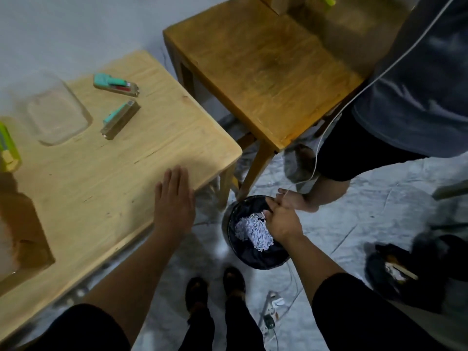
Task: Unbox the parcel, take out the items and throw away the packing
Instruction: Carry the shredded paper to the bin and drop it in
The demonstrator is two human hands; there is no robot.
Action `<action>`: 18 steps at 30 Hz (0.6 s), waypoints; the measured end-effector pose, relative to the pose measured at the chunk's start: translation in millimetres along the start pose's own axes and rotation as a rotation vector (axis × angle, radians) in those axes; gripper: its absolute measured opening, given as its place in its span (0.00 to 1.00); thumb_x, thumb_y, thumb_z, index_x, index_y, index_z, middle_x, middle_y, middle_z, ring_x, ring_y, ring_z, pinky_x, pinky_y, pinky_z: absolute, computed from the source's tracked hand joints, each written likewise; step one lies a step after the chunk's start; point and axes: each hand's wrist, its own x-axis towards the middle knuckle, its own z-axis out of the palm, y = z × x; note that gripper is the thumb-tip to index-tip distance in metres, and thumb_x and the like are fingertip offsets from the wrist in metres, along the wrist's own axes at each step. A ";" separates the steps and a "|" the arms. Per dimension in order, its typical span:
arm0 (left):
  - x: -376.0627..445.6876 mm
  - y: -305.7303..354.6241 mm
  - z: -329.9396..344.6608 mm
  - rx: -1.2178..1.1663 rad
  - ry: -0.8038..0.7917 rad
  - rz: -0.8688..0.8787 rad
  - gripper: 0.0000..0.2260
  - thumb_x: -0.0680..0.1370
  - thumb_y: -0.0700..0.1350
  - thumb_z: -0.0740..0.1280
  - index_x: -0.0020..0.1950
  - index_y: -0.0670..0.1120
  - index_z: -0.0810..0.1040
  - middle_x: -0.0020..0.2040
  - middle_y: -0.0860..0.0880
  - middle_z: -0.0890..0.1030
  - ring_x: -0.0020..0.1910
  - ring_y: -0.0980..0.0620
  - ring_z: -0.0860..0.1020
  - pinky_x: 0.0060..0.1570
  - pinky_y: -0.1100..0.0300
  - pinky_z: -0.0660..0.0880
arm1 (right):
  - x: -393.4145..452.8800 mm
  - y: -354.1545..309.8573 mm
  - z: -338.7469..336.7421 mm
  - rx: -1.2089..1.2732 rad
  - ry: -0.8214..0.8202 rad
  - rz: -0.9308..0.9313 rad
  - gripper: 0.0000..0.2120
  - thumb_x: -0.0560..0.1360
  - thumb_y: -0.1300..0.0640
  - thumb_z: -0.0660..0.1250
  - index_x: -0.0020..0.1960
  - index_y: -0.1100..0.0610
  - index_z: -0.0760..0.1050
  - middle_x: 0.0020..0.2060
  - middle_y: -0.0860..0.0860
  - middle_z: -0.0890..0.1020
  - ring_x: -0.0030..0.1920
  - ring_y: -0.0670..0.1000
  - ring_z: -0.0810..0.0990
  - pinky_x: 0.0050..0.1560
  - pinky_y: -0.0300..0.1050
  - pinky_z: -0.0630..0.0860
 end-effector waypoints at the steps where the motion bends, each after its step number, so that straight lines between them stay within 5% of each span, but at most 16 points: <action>1: 0.1 1.0 -0.2 -0.002 -0.002 -0.007 0.25 0.79 0.49 0.47 0.72 0.38 0.58 0.73 0.36 0.62 0.73 0.38 0.58 0.68 0.39 0.57 | 0.3 1.8 -2.9 -0.073 -0.039 -0.012 0.22 0.80 0.52 0.53 0.73 0.55 0.58 0.74 0.55 0.58 0.73 0.58 0.58 0.67 0.51 0.66; 6: 1.0 12.7 -11.3 0.008 -0.066 -0.050 0.23 0.81 0.46 0.51 0.74 0.38 0.53 0.75 0.38 0.57 0.75 0.40 0.53 0.71 0.44 0.55 | -2.3 -8.5 -20.9 -0.178 -0.106 -0.065 0.25 0.81 0.52 0.50 0.75 0.59 0.50 0.75 0.56 0.55 0.74 0.57 0.56 0.70 0.49 0.61; 9: 0.2 21.6 -26.0 0.010 -0.102 -0.099 0.22 0.80 0.45 0.54 0.72 0.37 0.57 0.73 0.37 0.61 0.73 0.39 0.58 0.69 0.46 0.60 | -2.6 -26.7 -36.3 -0.197 -0.064 -0.165 0.25 0.81 0.51 0.51 0.74 0.61 0.51 0.74 0.58 0.58 0.73 0.58 0.58 0.72 0.49 0.60; 12: -1.4 26.4 -45.1 0.016 -0.080 -0.092 0.13 0.77 0.43 0.55 0.57 0.38 0.71 0.53 0.38 0.75 0.52 0.40 0.75 0.49 0.49 0.74 | -3.0 -54.8 -58.8 -0.210 -0.027 -0.267 0.26 0.80 0.52 0.52 0.74 0.62 0.52 0.74 0.58 0.59 0.74 0.58 0.56 0.73 0.49 0.58; 14: -1.5 28.1 -62.1 0.030 -0.081 -0.105 0.14 0.72 0.42 0.54 0.48 0.37 0.75 0.42 0.37 0.77 0.39 0.39 0.77 0.37 0.51 0.76 | -6.4 -77.8 -76.9 -0.240 0.019 -0.351 0.25 0.81 0.52 0.52 0.73 0.62 0.53 0.73 0.58 0.60 0.73 0.57 0.58 0.72 0.49 0.58; 16: -2.2 28.0 -82.2 -0.025 -0.007 -0.108 0.15 0.72 0.40 0.57 0.50 0.33 0.76 0.44 0.33 0.78 0.41 0.36 0.78 0.39 0.48 0.77 | -10.8 -102.1 -93.3 -0.263 0.072 -0.443 0.24 0.80 0.53 0.51 0.72 0.63 0.55 0.71 0.58 0.62 0.71 0.57 0.61 0.70 0.48 0.60; 18: -5.1 26.0 -106.7 -0.051 0.067 -0.151 0.15 0.77 0.40 0.58 0.59 0.33 0.73 0.54 0.33 0.76 0.53 0.35 0.76 0.52 0.47 0.75 | -15.4 -127.7 -107.3 -0.267 0.116 -0.513 0.23 0.80 0.53 0.51 0.71 0.63 0.57 0.69 0.58 0.65 0.68 0.57 0.64 0.69 0.48 0.61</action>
